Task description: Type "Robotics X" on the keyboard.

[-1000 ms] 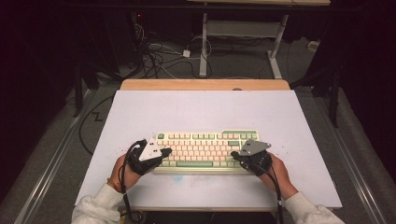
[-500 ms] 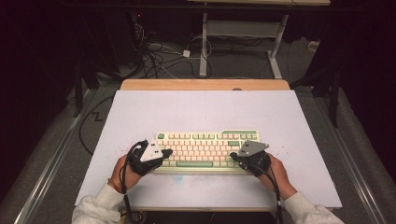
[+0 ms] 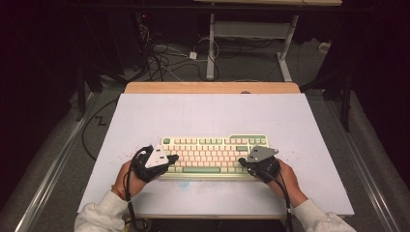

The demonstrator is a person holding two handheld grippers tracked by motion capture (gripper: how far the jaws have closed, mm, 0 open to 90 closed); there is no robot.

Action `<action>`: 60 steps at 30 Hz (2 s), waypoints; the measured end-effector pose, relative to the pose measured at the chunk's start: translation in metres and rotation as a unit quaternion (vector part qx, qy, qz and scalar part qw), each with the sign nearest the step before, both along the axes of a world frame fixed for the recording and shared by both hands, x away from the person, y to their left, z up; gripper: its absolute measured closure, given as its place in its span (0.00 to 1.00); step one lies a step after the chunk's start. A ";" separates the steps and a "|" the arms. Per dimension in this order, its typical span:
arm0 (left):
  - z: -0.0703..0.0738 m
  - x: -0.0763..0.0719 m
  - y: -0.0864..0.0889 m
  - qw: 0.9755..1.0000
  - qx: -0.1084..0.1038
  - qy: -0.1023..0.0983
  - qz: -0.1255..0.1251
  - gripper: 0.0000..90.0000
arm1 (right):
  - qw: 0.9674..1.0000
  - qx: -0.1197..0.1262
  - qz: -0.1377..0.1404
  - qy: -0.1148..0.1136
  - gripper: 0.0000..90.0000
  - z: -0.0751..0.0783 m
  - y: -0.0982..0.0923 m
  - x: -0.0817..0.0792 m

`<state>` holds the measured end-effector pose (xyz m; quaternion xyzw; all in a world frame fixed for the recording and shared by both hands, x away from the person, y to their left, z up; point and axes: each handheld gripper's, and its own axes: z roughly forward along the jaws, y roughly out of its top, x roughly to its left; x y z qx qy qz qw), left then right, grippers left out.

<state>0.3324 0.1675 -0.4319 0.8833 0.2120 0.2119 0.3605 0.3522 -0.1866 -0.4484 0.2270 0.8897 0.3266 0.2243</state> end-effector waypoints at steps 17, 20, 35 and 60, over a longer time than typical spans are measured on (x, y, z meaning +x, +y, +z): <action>-0.001 0.001 -0.001 1.000 0.004 0.000 0.000 0.97 | 1.000 -0.005 0.000 -0.002 1.00 -0.001 0.000 0.000; -0.001 0.001 0.000 1.000 0.004 0.001 0.001 0.97 | 1.000 -0.009 -0.006 -0.002 1.00 -0.004 0.001 0.001; -0.003 0.006 -0.009 1.000 0.008 0.009 -0.005 0.97 | 1.000 -0.008 -0.007 0.000 1.00 -0.004 0.001 0.001; -0.009 0.021 -0.020 0.999 0.020 0.038 -0.014 0.97 | 1.000 -0.007 -0.009 0.000 1.00 -0.004 0.001 0.000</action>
